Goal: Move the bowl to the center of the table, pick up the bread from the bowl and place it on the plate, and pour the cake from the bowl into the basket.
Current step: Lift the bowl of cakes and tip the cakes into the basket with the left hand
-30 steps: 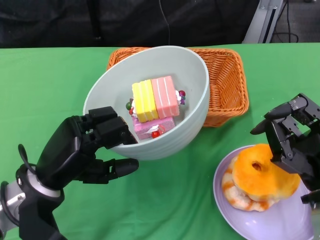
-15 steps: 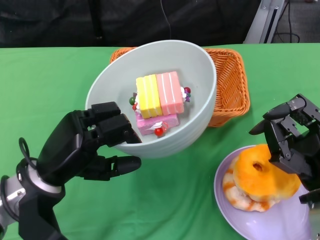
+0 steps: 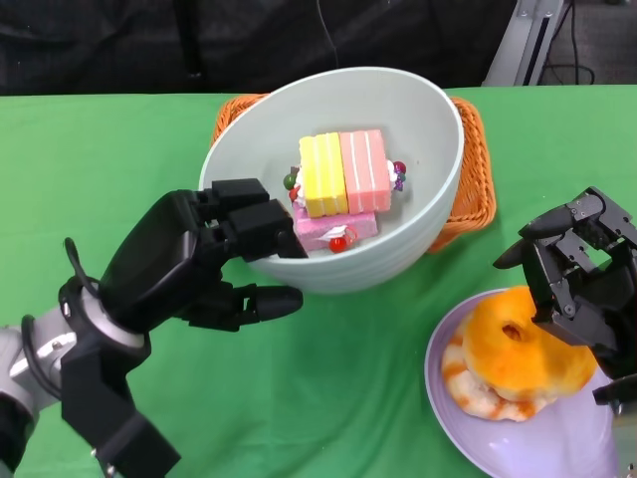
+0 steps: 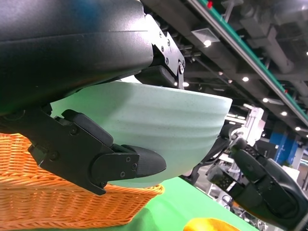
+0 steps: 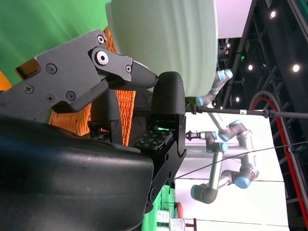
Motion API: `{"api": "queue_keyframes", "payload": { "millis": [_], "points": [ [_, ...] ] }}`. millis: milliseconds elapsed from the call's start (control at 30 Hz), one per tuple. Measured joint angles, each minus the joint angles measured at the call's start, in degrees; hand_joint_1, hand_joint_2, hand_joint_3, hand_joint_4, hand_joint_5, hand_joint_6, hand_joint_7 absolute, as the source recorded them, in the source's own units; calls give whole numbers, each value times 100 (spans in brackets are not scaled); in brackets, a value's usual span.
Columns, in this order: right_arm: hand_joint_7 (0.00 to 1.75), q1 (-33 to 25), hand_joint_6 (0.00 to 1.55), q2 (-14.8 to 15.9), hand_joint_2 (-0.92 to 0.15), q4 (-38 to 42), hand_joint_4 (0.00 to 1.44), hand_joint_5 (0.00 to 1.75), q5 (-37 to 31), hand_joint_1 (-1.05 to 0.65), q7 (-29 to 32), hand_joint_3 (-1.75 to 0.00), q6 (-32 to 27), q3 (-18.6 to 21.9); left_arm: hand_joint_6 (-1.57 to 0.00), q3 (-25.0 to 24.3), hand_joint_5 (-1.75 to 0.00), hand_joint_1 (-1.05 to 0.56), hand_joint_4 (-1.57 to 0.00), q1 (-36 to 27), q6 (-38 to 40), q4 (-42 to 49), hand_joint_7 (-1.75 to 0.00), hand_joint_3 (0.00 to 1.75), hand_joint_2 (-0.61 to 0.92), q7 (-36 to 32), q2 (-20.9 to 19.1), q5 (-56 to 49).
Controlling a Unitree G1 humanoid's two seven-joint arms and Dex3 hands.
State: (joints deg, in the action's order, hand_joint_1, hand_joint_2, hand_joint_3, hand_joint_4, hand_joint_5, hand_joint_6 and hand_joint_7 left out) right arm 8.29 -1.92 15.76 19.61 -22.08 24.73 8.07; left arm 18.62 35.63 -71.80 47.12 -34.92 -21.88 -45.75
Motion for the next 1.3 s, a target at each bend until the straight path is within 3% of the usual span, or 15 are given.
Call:
{"api": "queue_keyframes", "payload": {
  "millis": [200,467,633,1300],
  "points": [
    [127,0,64,1,-67,6,71,159,-2,-19,-6,-76,0,1,-60,1,-173,-16,-65,186,126,402,-150,73,79,301,33,96],
    [127,4,64,1,-71,112,71,159,-12,-18,-54,-72,54,-3,-60,4,-175,-15,-63,584,307,944,-149,95,67,361,155,103],
    [129,3,63,1,-71,117,69,161,-17,-20,-82,-70,117,-21,-60,9,-175,-14,-63,799,402,1216,-152,99,66,354,230,103],
    [130,-276,62,-4,-62,-159,70,160,-249,-17,-235,-83,-27,-453,-61,25,-172,-14,-67,1508,749,1545,-148,87,71,303,490,106]
  ]
}}
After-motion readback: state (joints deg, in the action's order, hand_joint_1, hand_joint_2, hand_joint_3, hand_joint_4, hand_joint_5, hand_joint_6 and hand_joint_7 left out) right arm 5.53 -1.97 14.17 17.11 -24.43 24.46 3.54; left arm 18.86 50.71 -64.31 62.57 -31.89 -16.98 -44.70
